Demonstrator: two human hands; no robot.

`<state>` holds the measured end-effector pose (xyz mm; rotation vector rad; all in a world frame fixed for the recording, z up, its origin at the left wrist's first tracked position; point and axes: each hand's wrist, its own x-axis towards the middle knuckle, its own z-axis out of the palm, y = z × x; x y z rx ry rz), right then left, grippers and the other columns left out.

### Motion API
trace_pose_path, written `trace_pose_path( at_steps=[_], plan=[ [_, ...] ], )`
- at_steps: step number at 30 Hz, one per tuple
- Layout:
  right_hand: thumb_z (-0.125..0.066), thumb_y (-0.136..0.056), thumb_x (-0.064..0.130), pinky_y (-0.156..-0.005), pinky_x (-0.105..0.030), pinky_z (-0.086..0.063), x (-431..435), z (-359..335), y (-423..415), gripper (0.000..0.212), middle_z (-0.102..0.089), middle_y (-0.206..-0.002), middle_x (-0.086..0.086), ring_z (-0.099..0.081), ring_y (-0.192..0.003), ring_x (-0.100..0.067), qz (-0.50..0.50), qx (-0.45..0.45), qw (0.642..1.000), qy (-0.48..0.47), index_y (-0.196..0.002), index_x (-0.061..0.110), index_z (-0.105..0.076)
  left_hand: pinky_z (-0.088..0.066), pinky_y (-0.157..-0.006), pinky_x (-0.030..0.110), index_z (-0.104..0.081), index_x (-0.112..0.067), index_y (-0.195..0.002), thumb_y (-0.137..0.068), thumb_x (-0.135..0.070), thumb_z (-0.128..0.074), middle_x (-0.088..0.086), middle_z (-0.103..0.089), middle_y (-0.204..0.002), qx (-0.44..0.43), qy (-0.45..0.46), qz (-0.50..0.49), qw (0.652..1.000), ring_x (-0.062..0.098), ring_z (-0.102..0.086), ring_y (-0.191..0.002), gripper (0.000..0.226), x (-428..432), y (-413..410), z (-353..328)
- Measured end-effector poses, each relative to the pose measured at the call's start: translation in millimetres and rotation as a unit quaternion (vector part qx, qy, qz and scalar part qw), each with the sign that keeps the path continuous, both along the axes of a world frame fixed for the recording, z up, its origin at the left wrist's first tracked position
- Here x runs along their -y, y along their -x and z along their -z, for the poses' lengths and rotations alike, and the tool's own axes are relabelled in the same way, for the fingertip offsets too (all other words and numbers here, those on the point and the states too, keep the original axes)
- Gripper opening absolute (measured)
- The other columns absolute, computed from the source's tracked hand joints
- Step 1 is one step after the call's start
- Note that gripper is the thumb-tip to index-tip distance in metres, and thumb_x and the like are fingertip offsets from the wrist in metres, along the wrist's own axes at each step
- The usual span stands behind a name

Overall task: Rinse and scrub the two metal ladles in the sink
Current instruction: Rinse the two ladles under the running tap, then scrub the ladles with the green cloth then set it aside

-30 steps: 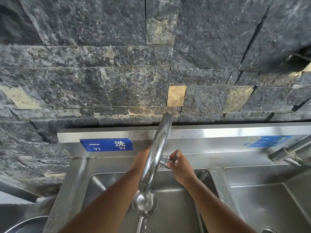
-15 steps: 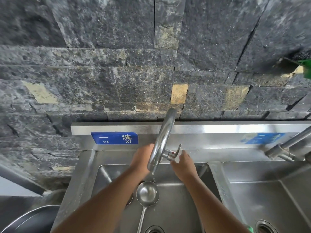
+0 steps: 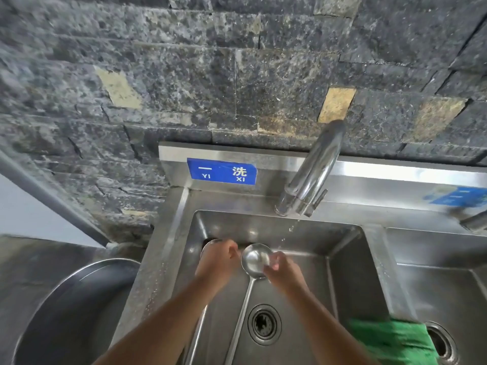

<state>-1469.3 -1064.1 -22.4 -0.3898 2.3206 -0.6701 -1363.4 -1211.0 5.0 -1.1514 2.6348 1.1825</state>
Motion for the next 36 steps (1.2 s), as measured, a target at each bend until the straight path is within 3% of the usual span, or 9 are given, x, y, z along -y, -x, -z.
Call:
trace_pose_path(
  at_steps=[5,8,11,13,16,19,23,30,36],
  plan=[
    [-0.065,-0.088,0.026,-0.078,-0.030,-0.053,14,43,-34,0.045,-0.067,-0.114,-0.007,-0.066,-0.094,-0.023,-0.017,0.074,0.997,0.018,-0.130,0.015,-0.053,-0.047,-0.083,0.023,-0.066,-0.016,-0.114,-0.089,-0.022,-0.063,-0.001,-0.072,-0.109,0.017,-0.091,-0.087,0.992,0.017,-0.067,-0.103,0.026,0,-37,51],
    [-0.067,-0.087,0.023,-0.079,-0.033,-0.052,30,87,-54,0.049,-0.064,-0.111,-0.006,-0.063,-0.091,-0.019,-0.004,0.149,0.989,0.019,-0.132,0.011,-0.050,-0.051,-0.086,0.030,-0.060,-0.014,-0.114,-0.086,-0.013,-0.066,0.009,-0.068,-0.117,0.041,-0.152,-0.168,0.973,0.024,-0.065,-0.098,0.028,4,-53,103],
    [-0.065,-0.093,0.022,-0.098,-0.041,-0.046,49,126,-73,0.058,-0.056,-0.135,-0.012,-0.056,-0.116,-0.026,0.064,0.250,0.965,0.039,-0.145,0.010,-0.041,-0.056,-0.085,0.046,-0.049,-0.007,-0.128,-0.085,-0.011,-0.063,0.017,-0.059,-0.124,0.123,-0.159,-0.199,0.959,0.033,-0.064,-0.105,0.045,3,-70,165],
    [-0.059,-0.097,0.020,-0.104,-0.038,-0.040,62,135,-81,0.059,-0.045,-0.147,-0.014,-0.044,-0.134,-0.030,0.048,0.293,0.953,0.059,-0.149,0.008,-0.035,-0.054,-0.089,0.046,-0.041,-0.004,-0.135,-0.087,-0.012,-0.059,0.021,-0.055,-0.128,0.151,-0.147,-0.210,0.955,0.037,-0.062,-0.110,0.052,-1,-75,191],
    [-0.052,-0.100,0.018,-0.079,-0.030,-0.049,74,142,-94,0.037,-0.058,-0.110,-0.002,-0.059,-0.092,-0.018,0.047,0.316,0.945,0.070,-0.136,0.009,-0.048,-0.050,-0.098,0.042,-0.050,0.001,-0.127,-0.090,-0.013,-0.058,0.024,-0.057,-0.129,0.161,-0.185,-0.233,0.941,0.038,-0.059,-0.118,0.040,-5,-81,228],
    [-0.049,-0.101,0.011,-0.056,-0.025,-0.044,82,161,-107,0.011,-0.055,-0.075,-0.003,-0.052,-0.060,-0.013,0.107,0.337,0.932,0.082,-0.093,0.017,-0.055,-0.060,-0.068,0.056,-0.060,-0.005,-0.093,-0.076,-0.028,-0.053,0.028,-0.071,-0.101,0.135,-0.258,-0.294,0.910,0.040,-0.072,-0.089,0.029,-5,-87,286],
    [-0.052,-0.099,0.010,-0.037,-0.015,-0.034,94,163,-116,0.006,-0.052,-0.066,-0.006,-0.044,-0.047,-0.012,0.161,0.375,0.909,0.085,-0.098,0.010,-0.058,-0.036,-0.045,0.023,-0.056,-0.010,-0.068,-0.092,-0.009,-0.051,0.005,-0.060,-0.059,0.062,-0.303,-0.339,0.889,0.020,-0.058,-0.065,0.024,-13,-80,219],
    [-0.049,-0.096,0.001,-0.046,-0.019,-0.038,82,124,-114,0.014,-0.059,-0.071,-0.013,-0.049,-0.052,-0.017,0.201,0.404,0.882,0.134,-0.099,0.002,-0.063,-0.034,-0.040,0.021,-0.071,-0.013,-0.088,-0.094,-0.008,-0.045,0.002,-0.055,-0.053,0.024,-0.324,-0.325,0.888,0.018,-0.049,-0.041,0.027,-19,-84,167],
    [-0.048,-0.094,-0.002,-0.056,-0.028,-0.053,50,63,-111,0.017,-0.066,-0.089,-0.022,-0.059,-0.058,-0.022,0.230,0.410,0.859,0.201,-0.098,-0.002,-0.065,-0.034,-0.037,0.020,-0.068,-0.012,-0.077,-0.094,0.001,-0.050,0.022,-0.065,-0.068,0.011,-0.351,-0.249,0.903,0.015,-0.045,-0.036,0.028,-27,-94,94]
  ],
)
